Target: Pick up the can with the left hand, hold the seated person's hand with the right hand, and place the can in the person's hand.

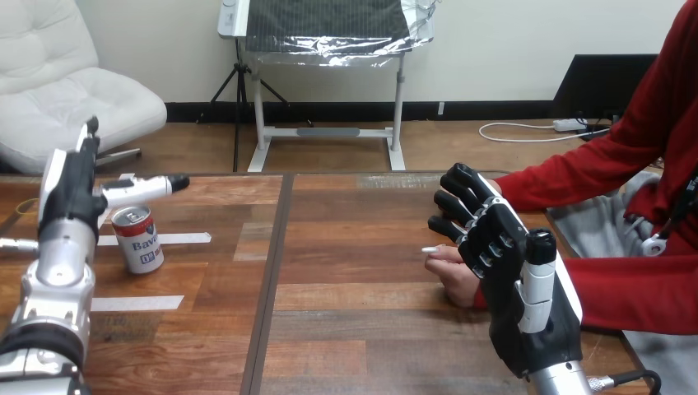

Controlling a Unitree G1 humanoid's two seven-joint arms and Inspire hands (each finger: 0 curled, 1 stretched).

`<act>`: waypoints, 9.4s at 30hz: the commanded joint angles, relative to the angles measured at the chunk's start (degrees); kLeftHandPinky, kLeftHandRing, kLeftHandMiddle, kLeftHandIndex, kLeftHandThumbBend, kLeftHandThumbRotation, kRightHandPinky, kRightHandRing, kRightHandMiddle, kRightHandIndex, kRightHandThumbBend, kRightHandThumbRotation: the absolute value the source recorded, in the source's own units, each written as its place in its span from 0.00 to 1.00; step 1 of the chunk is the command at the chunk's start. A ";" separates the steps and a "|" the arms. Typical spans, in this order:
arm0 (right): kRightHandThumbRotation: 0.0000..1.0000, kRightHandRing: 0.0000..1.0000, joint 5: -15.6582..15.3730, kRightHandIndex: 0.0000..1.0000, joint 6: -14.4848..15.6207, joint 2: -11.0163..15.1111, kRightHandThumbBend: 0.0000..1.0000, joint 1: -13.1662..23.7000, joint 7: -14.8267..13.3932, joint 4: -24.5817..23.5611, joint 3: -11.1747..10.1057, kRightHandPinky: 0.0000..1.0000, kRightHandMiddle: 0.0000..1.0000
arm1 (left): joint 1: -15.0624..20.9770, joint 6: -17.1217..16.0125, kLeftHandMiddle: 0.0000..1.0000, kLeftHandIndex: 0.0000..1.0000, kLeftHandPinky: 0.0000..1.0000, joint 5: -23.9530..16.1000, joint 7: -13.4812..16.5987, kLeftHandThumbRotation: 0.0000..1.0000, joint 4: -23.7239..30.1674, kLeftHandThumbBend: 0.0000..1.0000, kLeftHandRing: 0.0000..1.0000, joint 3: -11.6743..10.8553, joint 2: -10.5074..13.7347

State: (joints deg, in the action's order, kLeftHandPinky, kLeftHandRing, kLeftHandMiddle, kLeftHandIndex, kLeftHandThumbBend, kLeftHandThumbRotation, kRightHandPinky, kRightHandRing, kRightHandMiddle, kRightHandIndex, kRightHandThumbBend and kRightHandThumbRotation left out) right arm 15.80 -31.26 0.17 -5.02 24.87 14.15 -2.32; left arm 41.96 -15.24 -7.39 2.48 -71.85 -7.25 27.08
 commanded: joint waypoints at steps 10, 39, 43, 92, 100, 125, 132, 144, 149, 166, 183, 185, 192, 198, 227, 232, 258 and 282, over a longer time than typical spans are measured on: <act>1.00 0.91 0.70 0.89 -1.57 -0.30 0.89 4.04 0.23 -0.28 -0.19 0.85 0.91 | 0.29 1.31 1.00 1.00 0.99 0.12 -0.76 0.14 -0.42 0.89 1.00 0.94 -0.93; 1.00 0.89 0.18 0.89 -1.99 -0.29 0.90 3.29 -0.38 -0.64 -0.19 0.83 0.90 | -0.28 4.53 1.00 1.00 0.98 -1.29 -0.50 0.16 -1.13 0.88 1.00 2.69 -1.68; 1.00 0.90 0.43 0.89 -2.02 -0.34 0.90 3.21 -0.24 -0.59 -0.16 0.83 0.90 | -0.38 4.62 1.00 1.00 0.99 -1.87 -0.43 0.17 -1.05 0.89 1.00 3.21 -1.61; 1.00 0.89 1.30 0.89 -1.69 -0.38 0.90 1.92 0.22 -1.79 -0.09 0.83 0.90 | 0.51 8.59 0.99 1.00 0.92 -3.27 2.24 0.12 -0.64 0.88 0.98 6.19 -1.83; 1.00 0.89 1.36 0.89 -1.71 -0.47 0.90 1.87 0.22 -1.84 -0.09 0.83 0.90 | 0.58 8.69 1.00 1.00 0.92 -2.95 2.29 0.10 -0.62 0.88 0.98 6.12 -1.87; 1.00 0.88 0.93 0.89 -2.10 -0.56 0.91 1.95 -0.17 -1.73 -0.17 0.82 0.89 | 0.98 9.73 0.99 0.98 0.90 -3.09 3.29 0.10 -0.80 0.86 0.98 6.46 -1.82; 1.00 0.88 1.11 0.89 -2.10 -0.57 0.91 1.94 -0.02 -1.75 -0.16 0.82 0.89 | 1.26 10.62 0.98 0.98 0.89 -3.05 3.44 0.10 -0.83 0.86 0.97 6.46 -1.85; 1.00 0.88 1.00 0.89 -2.18 -0.66 0.90 1.83 -0.12 -1.90 -0.08 0.82 0.89 | 1.42 11.18 0.98 0.98 0.89 -3.48 3.29 0.11 -0.76 0.83 0.97 7.00 -1.65; 1.00 0.88 1.12 0.89 -1.99 -0.69 0.90 1.76 -0.06 -1.99 -0.04 0.82 0.89 | 1.66 11.89 0.98 0.98 0.88 -3.78 3.09 0.12 -0.87 0.82 0.97 7.38 -1.54; 1.00 0.89 0.96 0.89 -2.10 -0.63 0.90 1.71 -0.07 -1.89 0.00 0.83 0.89 | 1.63 12.75 0.93 0.92 0.82 -14.73 8.36 0.22 -0.75 0.84 0.92 16.27 -0.14; 1.00 0.89 1.10 0.89 -2.14 -0.66 0.90 1.94 0.06 -1.52 -0.05 0.84 0.89 | 2.51 14.52 0.89 0.87 0.90 -27.47 15.09 0.36 -1.38 0.93 0.90 25.76 0.59; 1.00 0.89 1.20 0.89 -2.12 -0.71 0.90 2.00 0.12 -1.45 -0.05 0.84 0.89 | 2.70 14.75 0.89 0.87 0.91 -28.09 15.23 0.37 -1.35 0.93 0.90 26.33 0.58; 1.00 0.89 1.22 0.89 -2.00 -0.80 0.90 2.12 0.11 -1.29 -0.02 0.84 0.89 | 3.29 15.64 0.90 0.88 0.92 -29.17 15.46 0.41 -1.08 0.94 0.91 27.59 0.32; 1.00 0.89 0.95 0.89 -2.09 -0.82 0.90 2.21 -0.07 -1.16 -0.02 0.83 0.89 | 3.73 16.27 0.92 0.89 0.92 -30.07 15.52 0.43 -1.02 0.95 0.92 28.88 0.19; 1.00 0.88 1.10 0.89 -2.28 -0.75 0.90 2.27 0.03 -1.08 -0.14 0.81 0.89 | 4.96 16.42 0.92 0.91 0.91 -29.33 15.29 0.49 -0.48 0.95 0.92 29.26 -0.34; 1.00 0.88 1.24 0.88 -2.42 -0.78 0.90 2.36 0.17 -0.90 -0.18 0.81 0.89 | 4.78 14.96 0.91 0.90 0.91 -25.45 14.20 0.43 -0.13 0.94 0.92 26.22 -0.57; 1.00 0.88 1.12 0.88 -2.25 -0.59 0.90 2.46 0.05 -1.13 -0.25 0.81 0.89 | 3.72 12.01 0.90 0.88 0.76 -5.87 8.71 0.09 0.78 0.88 0.88 11.57 -2.78; 1.00 0.88 1.15 0.88 -2.11 -0.43 0.90 2.68 0.06 -1.16 -0.35 0.81 0.89 | 3.71 13.34 0.89 0.87 0.75 -3.49 7.47 0.08 0.37 0.86 0.85 8.69 -2.76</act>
State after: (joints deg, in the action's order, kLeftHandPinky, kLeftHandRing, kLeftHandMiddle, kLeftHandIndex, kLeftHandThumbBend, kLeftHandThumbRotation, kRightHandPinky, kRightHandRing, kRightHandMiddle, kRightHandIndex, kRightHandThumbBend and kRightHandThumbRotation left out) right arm 16.04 -32.07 0.01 -5.23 24.83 14.13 -2.42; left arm 41.82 -1.96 -10.84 10.15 -72.58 1.83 23.92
